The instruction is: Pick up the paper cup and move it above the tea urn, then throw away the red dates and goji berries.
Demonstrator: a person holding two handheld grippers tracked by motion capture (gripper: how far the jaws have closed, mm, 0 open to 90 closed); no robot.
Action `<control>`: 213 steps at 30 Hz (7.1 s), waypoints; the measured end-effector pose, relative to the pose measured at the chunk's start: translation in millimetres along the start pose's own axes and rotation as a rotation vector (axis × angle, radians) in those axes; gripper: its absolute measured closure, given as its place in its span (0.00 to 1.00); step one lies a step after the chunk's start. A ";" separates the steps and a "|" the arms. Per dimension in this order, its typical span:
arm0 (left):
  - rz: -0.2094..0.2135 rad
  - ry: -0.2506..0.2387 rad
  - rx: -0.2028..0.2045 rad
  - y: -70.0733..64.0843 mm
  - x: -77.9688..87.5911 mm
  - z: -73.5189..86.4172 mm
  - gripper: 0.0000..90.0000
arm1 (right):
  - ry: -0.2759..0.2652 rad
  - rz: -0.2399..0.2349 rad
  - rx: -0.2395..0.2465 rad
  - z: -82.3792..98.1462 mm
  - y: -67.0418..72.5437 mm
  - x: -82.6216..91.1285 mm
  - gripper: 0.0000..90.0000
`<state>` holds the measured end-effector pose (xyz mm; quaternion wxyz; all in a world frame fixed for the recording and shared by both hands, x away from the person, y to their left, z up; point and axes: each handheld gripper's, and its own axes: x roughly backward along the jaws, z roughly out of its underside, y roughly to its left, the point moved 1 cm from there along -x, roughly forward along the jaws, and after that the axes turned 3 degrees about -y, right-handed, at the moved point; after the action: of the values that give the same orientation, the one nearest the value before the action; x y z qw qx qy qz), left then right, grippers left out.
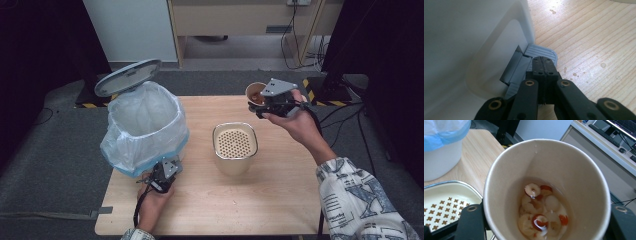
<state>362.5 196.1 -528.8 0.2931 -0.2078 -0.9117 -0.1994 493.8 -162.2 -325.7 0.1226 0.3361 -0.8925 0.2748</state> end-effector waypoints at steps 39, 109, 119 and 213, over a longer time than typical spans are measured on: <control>-0.001 0.001 0.003 -0.1 -0.1 -0.1 1.00 | 0.024 -0.039 0.142 -0.8 13.0 -9.9 0.37; -0.003 0.000 0.005 -0.5 -0.3 -0.6 1.00 | 0.114 0.092 0.587 -32.9 35.2 4.3 0.37; -0.002 0.001 0.006 -0.4 -0.3 -0.6 1.00 | 0.121 0.101 0.626 -32.9 37.2 5.0 0.37; 0.001 0.001 0.011 0.2 -0.2 -0.5 1.00 | 0.238 0.265 1.119 -46.6 45.1 8.9 0.38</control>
<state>362.9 196.0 -528.4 0.2946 -0.2067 -0.9125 -0.1943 458.6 -112.1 -302.4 -0.0095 0.2024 -0.6263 0.7528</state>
